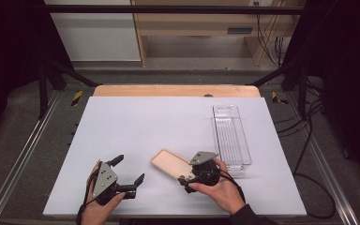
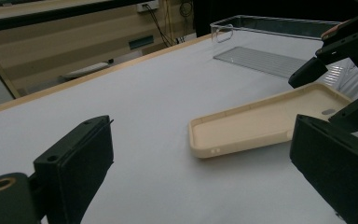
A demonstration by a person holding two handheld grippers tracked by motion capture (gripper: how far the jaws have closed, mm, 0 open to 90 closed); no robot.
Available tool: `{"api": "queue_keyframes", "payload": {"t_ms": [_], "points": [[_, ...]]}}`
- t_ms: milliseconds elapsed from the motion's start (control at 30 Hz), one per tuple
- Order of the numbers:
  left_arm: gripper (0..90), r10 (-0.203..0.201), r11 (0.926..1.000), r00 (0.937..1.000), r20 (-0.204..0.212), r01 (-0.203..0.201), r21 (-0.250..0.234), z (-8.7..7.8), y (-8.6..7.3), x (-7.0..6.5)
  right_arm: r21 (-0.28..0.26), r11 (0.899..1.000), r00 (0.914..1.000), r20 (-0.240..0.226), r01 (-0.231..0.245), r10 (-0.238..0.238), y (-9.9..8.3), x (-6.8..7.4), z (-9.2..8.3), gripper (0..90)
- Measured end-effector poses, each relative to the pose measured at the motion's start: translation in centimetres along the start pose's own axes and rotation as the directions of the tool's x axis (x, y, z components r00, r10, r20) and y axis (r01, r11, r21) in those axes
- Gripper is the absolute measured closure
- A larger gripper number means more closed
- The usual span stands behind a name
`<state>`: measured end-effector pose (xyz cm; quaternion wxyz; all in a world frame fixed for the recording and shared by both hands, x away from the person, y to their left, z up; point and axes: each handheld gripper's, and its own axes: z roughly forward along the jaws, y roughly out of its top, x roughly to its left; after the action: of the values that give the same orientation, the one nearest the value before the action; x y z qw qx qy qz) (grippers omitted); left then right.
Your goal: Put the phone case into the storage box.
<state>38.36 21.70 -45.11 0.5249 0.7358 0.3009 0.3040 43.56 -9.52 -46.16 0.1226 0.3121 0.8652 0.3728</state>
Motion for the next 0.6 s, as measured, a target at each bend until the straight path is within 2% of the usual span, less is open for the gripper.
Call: {"api": "queue_keyframes", "payload": {"t_ms": [233,333,467,600], "points": [[5.7,0.018,0.9998,0.9998,-0.001,-0.018,0.011,0.2,0.0,-0.2,-0.018,1.0,0.9997,-0.009,-0.021,0.021,-0.1,-0.1,-0.1,13.8],[5.7,0.067,0.9973,0.9977,-0.007,-0.067,0.028,0.6,0.0,-0.5,-0.019,1.0,0.9998,-0.01,-0.02,0.02,0.1,-0.1,-0.3,13.8],[5.8,0.095,0.9946,0.9955,0.001,-0.095,0.042,0.8,0.0,-1.1,-0.021,0.999,0.9996,-0.013,-0.024,0.024,0.3,-0.2,-0.6,13.9],[7.6,0.146,0.987,0.9893,0.01,-0.146,0.067,1.3,0.0,-1.6,-0.018,1.0,0.9996,-0.016,-0.023,0.023,0.5,-0.3,-0.7,13.9]]}}
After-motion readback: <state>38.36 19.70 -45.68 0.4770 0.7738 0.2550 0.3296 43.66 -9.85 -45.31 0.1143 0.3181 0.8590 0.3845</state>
